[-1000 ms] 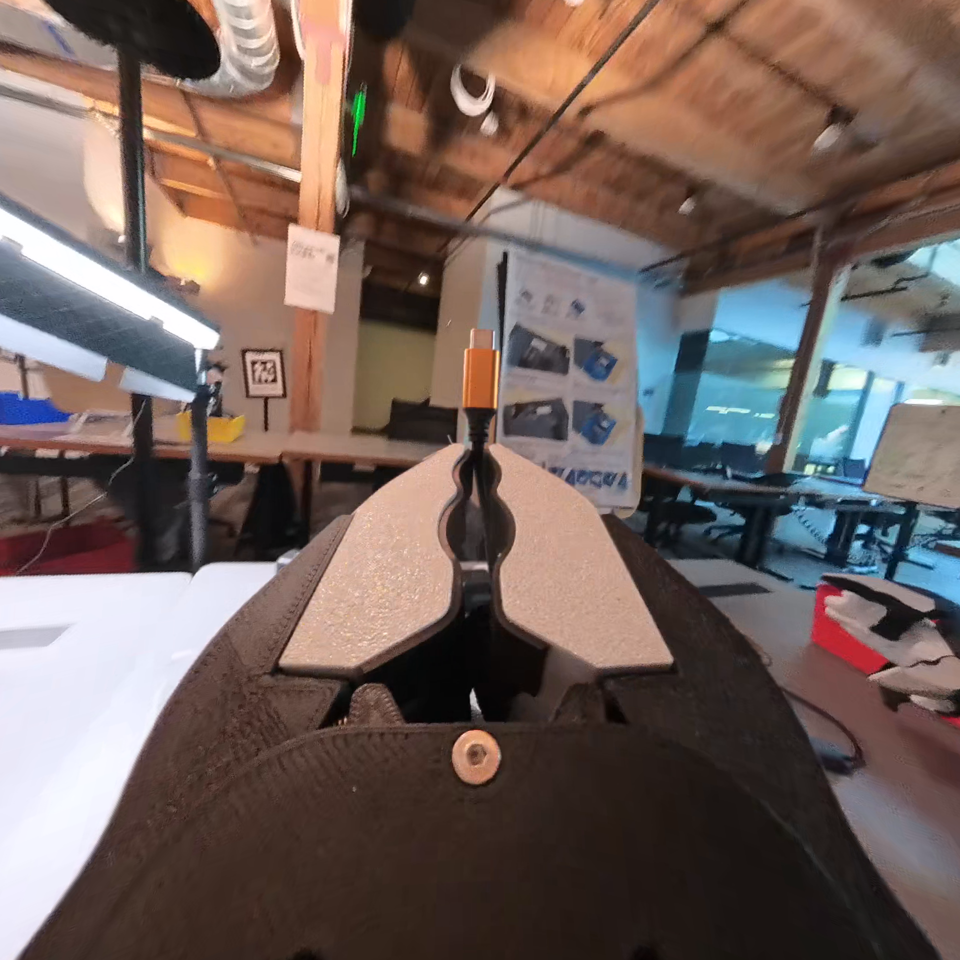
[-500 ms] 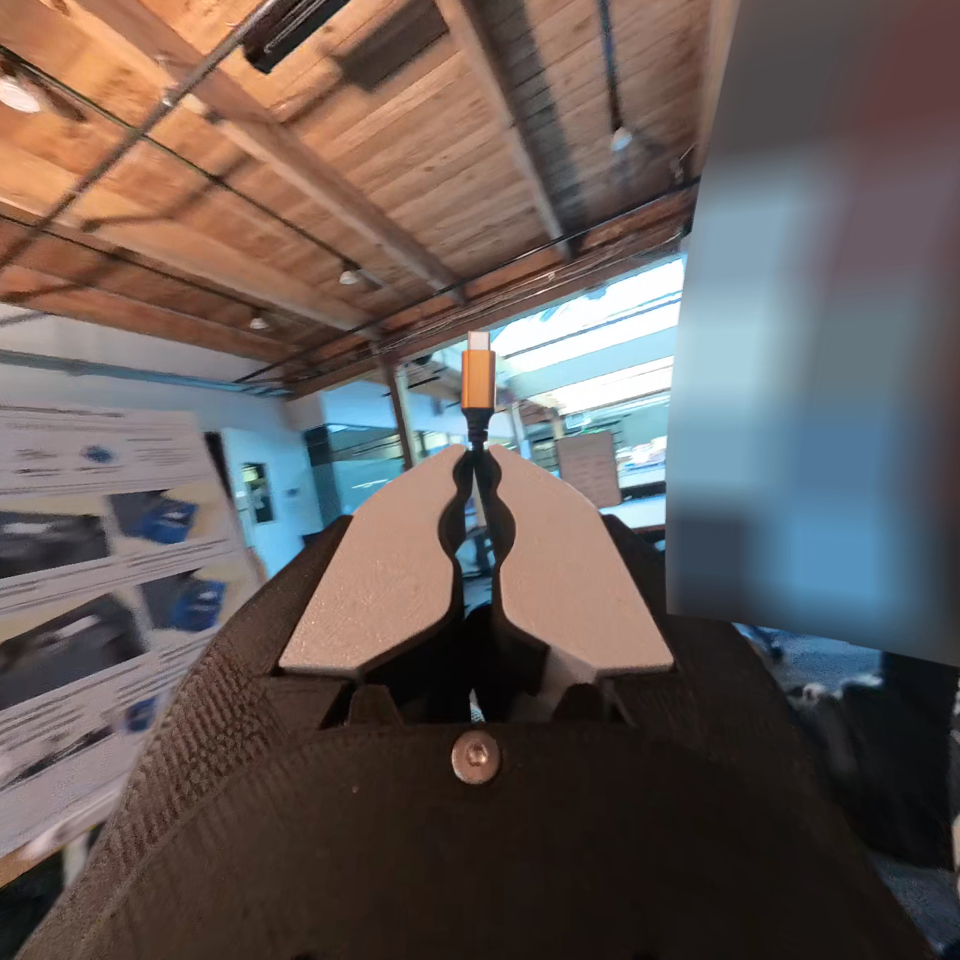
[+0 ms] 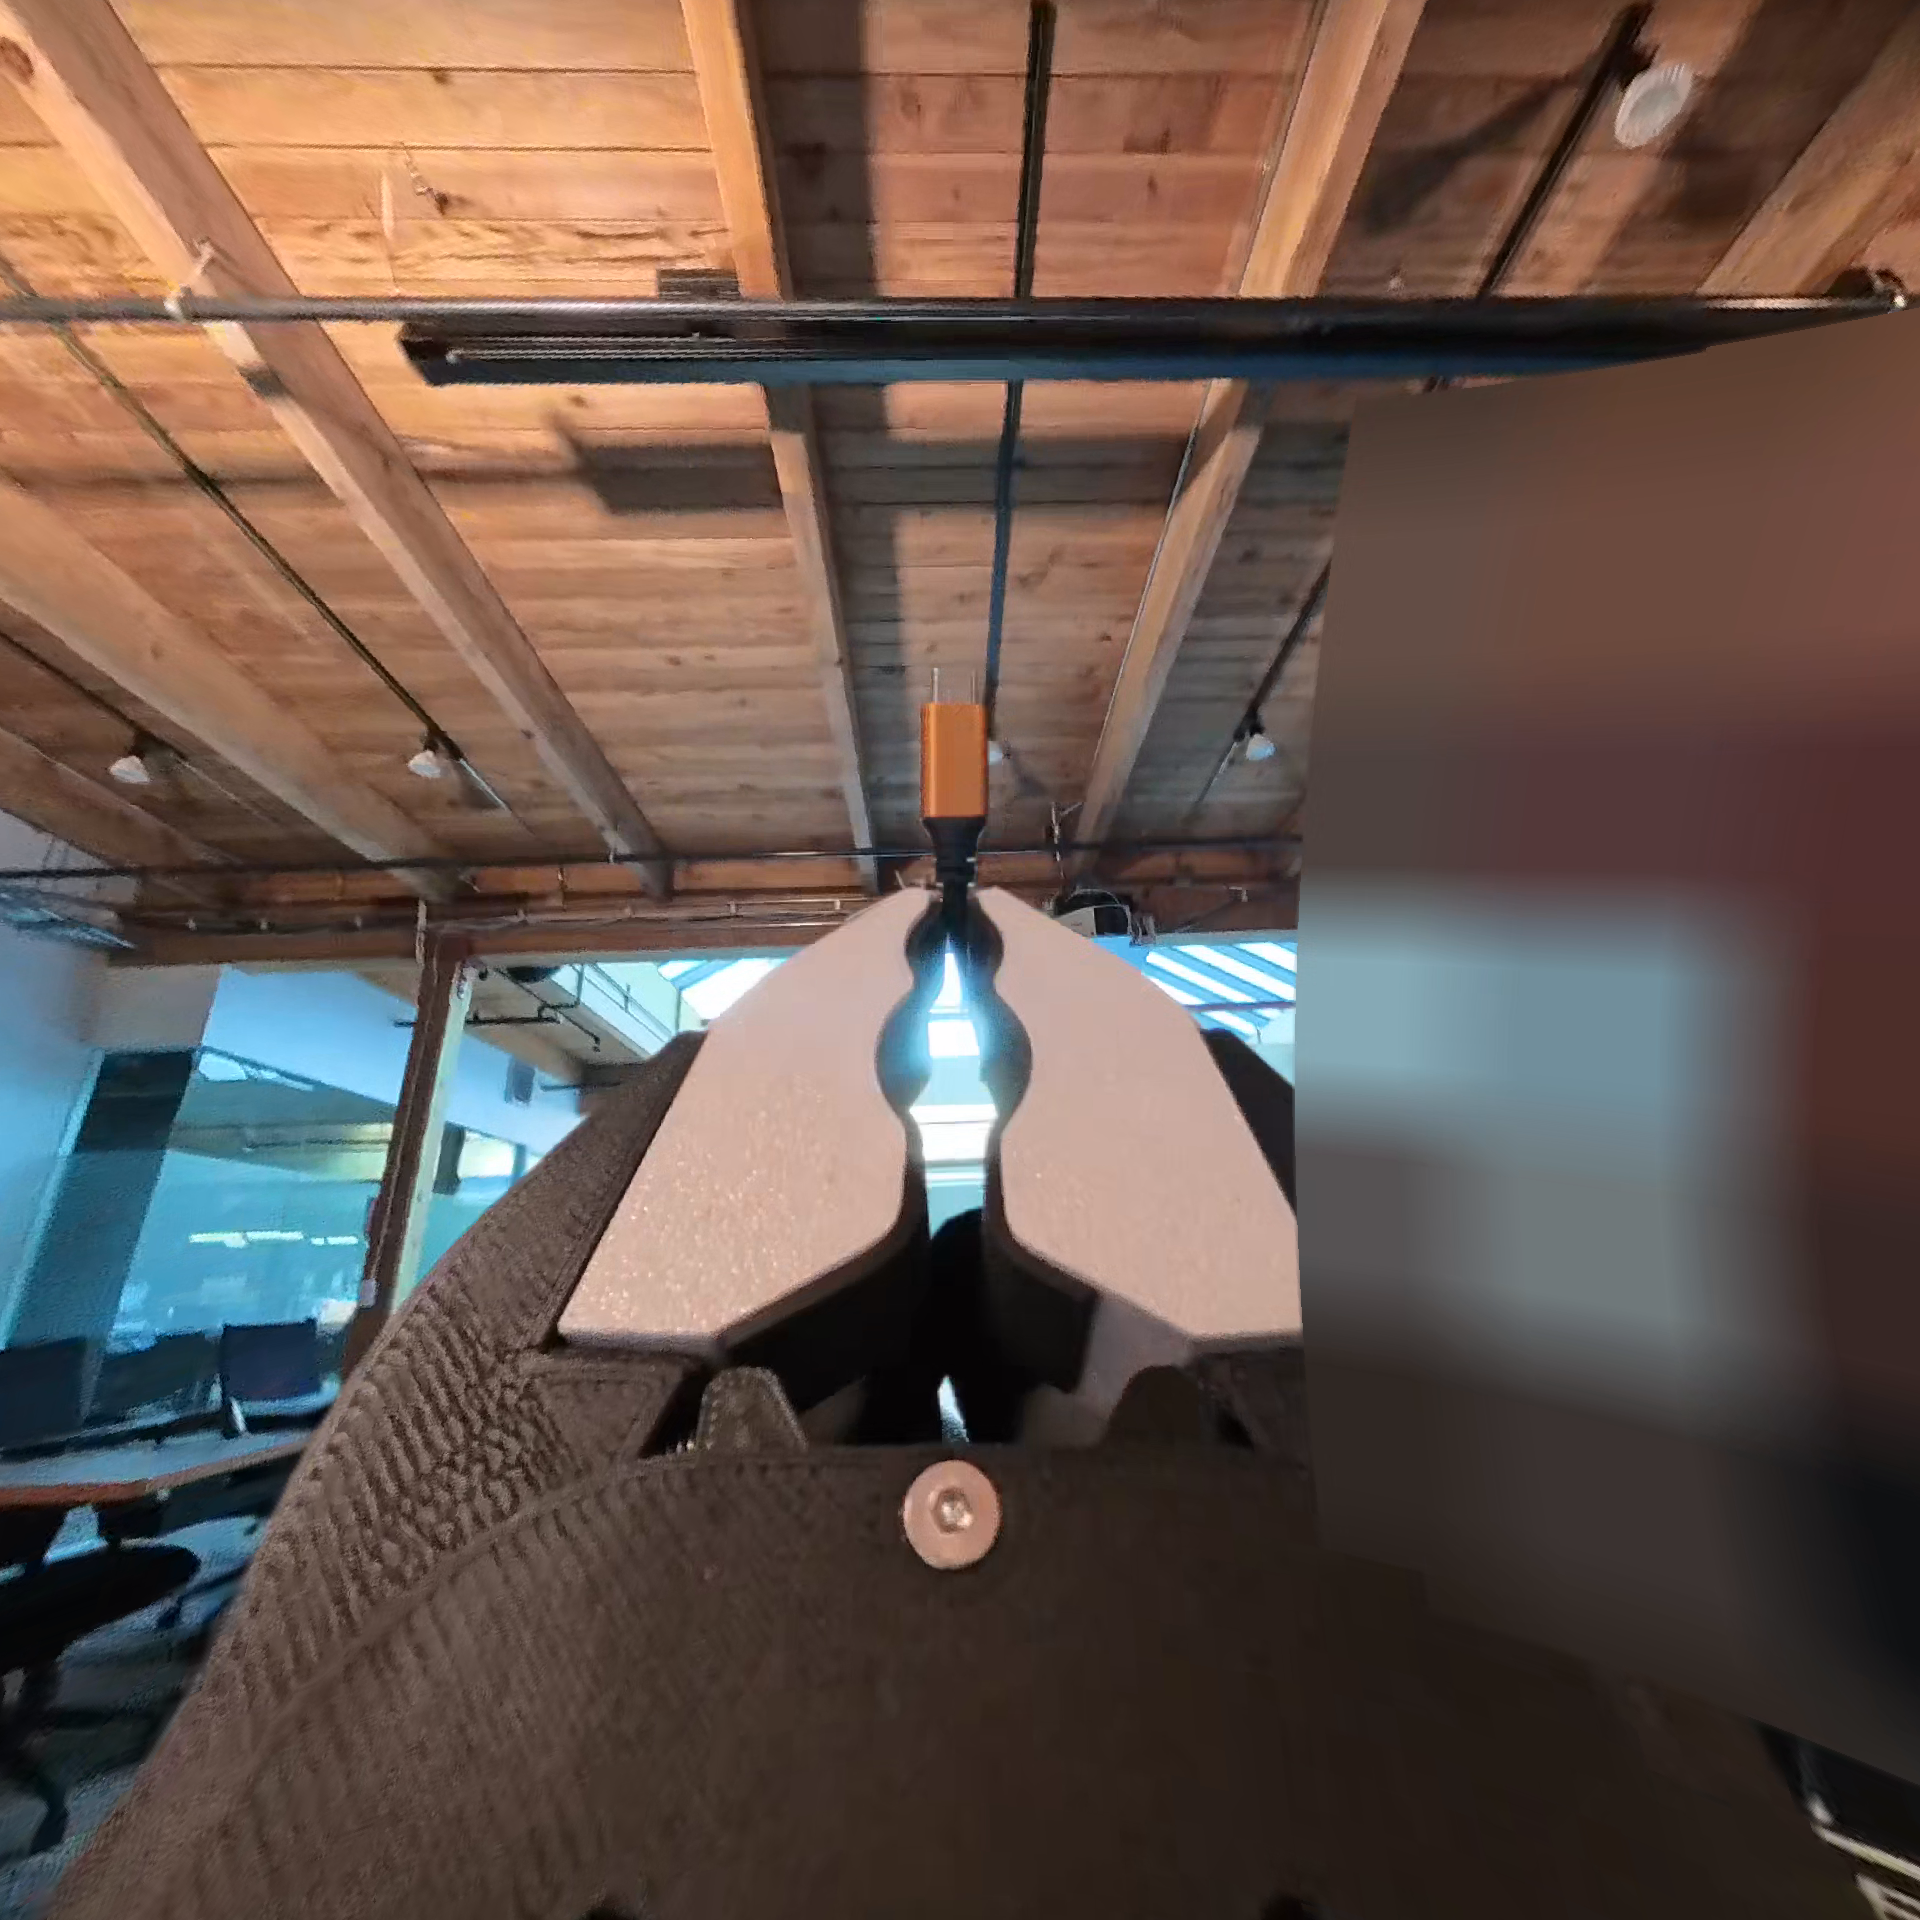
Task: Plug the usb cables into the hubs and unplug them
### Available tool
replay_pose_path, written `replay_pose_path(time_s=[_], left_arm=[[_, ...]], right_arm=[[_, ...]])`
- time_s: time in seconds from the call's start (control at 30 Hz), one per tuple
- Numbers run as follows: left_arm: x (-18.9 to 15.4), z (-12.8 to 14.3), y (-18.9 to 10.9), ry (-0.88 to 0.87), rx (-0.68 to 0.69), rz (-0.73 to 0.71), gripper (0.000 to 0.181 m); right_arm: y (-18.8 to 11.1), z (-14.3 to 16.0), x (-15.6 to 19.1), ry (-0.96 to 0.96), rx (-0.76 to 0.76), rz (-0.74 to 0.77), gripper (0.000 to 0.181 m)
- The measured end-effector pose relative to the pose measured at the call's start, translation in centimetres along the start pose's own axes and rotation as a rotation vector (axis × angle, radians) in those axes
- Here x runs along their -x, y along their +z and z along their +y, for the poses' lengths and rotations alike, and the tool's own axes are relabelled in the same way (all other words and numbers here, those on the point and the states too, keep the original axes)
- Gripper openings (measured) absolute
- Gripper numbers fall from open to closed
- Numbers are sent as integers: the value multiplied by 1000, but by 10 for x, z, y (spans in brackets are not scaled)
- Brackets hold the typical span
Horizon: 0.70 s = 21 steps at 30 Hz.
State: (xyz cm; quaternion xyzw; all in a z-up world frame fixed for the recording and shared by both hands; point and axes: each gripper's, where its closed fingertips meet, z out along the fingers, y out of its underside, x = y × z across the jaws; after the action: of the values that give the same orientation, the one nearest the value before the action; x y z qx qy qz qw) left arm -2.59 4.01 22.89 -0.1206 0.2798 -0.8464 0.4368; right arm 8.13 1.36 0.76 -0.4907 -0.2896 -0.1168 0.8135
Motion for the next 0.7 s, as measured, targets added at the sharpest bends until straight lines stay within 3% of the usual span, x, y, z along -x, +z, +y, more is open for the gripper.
replay_pose_path(time_s=[0.03, 0.23, 0.47, 0.7], left_arm=[[6, 2, -3, -42, 6, -10, 4], [21, -3, -14, -128, -60, -42, 3], [12, 5, -7, -197, -75, 4, 3], [3, 19, 1, -251, -56, 32, 3]], right_arm=[[1, -1, 2, -1, -3, -3, 53], [12, 3, 18, -70, 33, -21, 59], [50, 4, 38, 295, 32, -6, 62], [44, 11, 29, 310, 41, 32, 54]])
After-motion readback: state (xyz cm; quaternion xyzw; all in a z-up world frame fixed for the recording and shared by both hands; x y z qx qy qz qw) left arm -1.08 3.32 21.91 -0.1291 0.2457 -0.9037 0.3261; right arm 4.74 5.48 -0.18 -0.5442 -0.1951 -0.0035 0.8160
